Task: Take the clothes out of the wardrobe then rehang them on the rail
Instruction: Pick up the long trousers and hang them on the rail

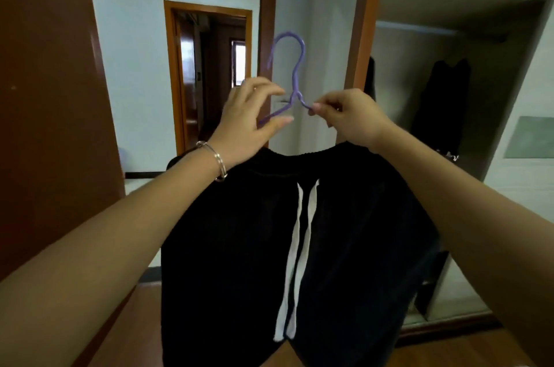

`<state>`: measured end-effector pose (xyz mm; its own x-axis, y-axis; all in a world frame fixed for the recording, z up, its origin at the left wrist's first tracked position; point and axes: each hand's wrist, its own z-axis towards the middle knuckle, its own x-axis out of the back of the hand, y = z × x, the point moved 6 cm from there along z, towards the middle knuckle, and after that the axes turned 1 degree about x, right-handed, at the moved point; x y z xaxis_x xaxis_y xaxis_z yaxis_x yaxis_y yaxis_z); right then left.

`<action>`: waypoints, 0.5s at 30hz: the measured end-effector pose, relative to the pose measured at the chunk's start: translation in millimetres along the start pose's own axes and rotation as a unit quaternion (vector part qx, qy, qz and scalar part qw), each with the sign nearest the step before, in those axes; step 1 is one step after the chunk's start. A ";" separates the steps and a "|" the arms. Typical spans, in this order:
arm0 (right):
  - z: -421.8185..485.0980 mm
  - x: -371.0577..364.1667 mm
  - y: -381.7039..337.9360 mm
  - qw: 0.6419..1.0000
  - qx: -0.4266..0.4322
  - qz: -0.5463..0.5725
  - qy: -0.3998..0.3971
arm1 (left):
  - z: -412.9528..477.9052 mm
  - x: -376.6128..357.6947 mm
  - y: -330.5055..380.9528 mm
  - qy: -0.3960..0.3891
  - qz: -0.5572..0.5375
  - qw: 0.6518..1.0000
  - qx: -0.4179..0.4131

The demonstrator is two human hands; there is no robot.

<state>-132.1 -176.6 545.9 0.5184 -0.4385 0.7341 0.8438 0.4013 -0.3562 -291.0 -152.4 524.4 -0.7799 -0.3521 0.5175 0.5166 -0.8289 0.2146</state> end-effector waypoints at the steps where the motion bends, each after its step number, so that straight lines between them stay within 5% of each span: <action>1: 7.0 -2.1 14.5 1.000 -0.014 0.006 0.011 | -1.1 -12.9 -10.0 -0.032 0.050 0.998 -0.027; 5: 40.6 -8.7 75.8 0.998 -0.058 0.014 0.003 | 0.3 -77.2 -63.8 -0.190 0.157 0.967 -0.064; 12: 94.6 4.2 160.6 0.992 -0.125 -0.001 -0.013 | 73.1 -148.0 -113.5 -0.162 0.153 0.961 -0.162; 15: 100.8 14.3 190.1 0.986 -0.165 -0.012 -0.005 | 104.1 -173.0 -132.4 -0.164 0.072 0.975 -0.132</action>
<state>21.7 -25.5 547.0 0.4972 -0.4365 0.7498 0.8561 0.1066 -0.5057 -187.7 63.5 492.8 -0.5284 -0.3502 0.7734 0.4691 -0.8797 -0.0779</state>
